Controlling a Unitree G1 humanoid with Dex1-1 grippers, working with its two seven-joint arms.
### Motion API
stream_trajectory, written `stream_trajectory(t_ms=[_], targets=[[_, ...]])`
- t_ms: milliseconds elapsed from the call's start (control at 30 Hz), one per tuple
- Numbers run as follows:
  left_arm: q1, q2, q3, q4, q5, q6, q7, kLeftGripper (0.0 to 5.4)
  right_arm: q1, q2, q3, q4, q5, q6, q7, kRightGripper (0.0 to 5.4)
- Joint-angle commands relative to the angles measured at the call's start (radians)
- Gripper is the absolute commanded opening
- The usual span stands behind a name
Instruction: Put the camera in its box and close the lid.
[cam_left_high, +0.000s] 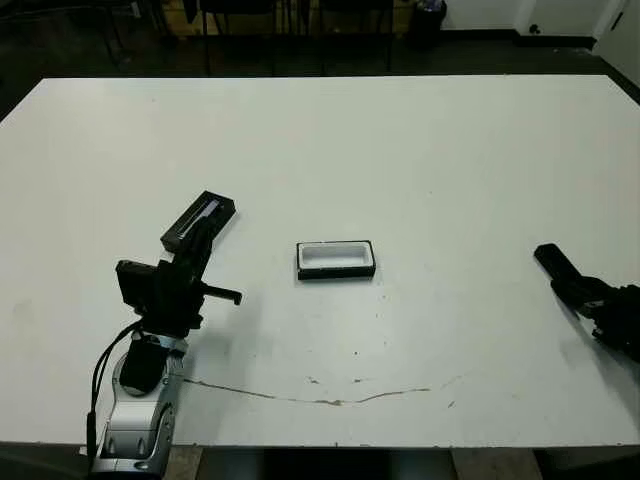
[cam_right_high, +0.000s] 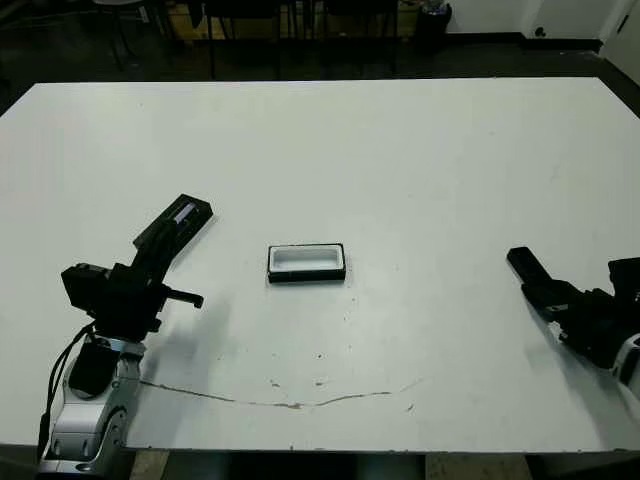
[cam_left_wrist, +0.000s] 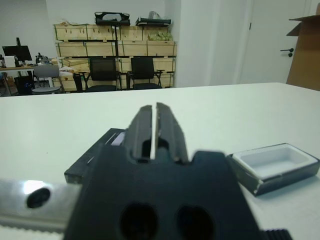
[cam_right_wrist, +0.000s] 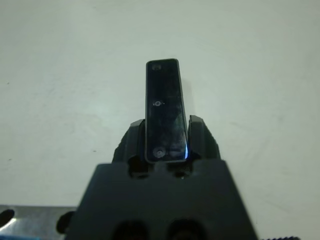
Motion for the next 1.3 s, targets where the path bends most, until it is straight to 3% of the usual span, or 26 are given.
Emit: stream_trajectory(t_ms=[33, 133, 267, 467, 600, 833, 933, 1067, 1300], targets=[[0.016, 0.005, -0.001, 0.003, 0.004, 0.022, 0.002, 0.0, -0.012, 0.001, 0.018, -0.054, 0.011, 0.038, 0.024, 0.71], [0.017, 0.006, -0.003, 0.001, 0.001, 0.022, -0.001, 0.0, -0.085, -0.024, 0.008, -0.196, 0.063, 0.147, 0.004, 0.71], [0.021, 0.001, -0.006, -0.008, 0.001, 0.031, 0.007, 0.0, -0.23, -0.016, 0.053, -0.186, 0.07, 0.042, 0.129, 0.71], [0.027, 0.001, -0.007, -0.009, 0.008, 0.025, 0.012, 0.0, -0.468, -0.017, 0.269, -0.246, -0.046, 0.058, 0.171, 0.7], [0.035, -0.001, -0.006, -0.018, 0.01, 0.028, 0.019, 0.0, -0.589, 0.051, 0.398, -0.098, -0.124, -0.043, 0.251, 0.7], [0.038, -0.004, 0.001, -0.021, -0.003, 0.036, 0.018, 0.0, -0.753, 0.116, 0.577, 0.088, -0.238, -0.135, 0.446, 0.7], [0.035, -0.003, 0.008, -0.016, -0.011, 0.035, 0.014, 0.0, -0.804, 0.131, 0.652, 0.116, -0.291, -0.121, 0.514, 0.7], [0.031, 0.0, 0.011, -0.005, -0.008, 0.026, 0.013, 0.0, -0.839, 0.144, 0.725, 0.102, -0.337, -0.037, 0.572, 0.7], [0.033, -0.007, 0.002, 0.001, -0.001, 0.02, 0.014, 0.0, -0.876, 0.14, 0.787, 0.089, -0.383, 0.018, 0.661, 0.7]])
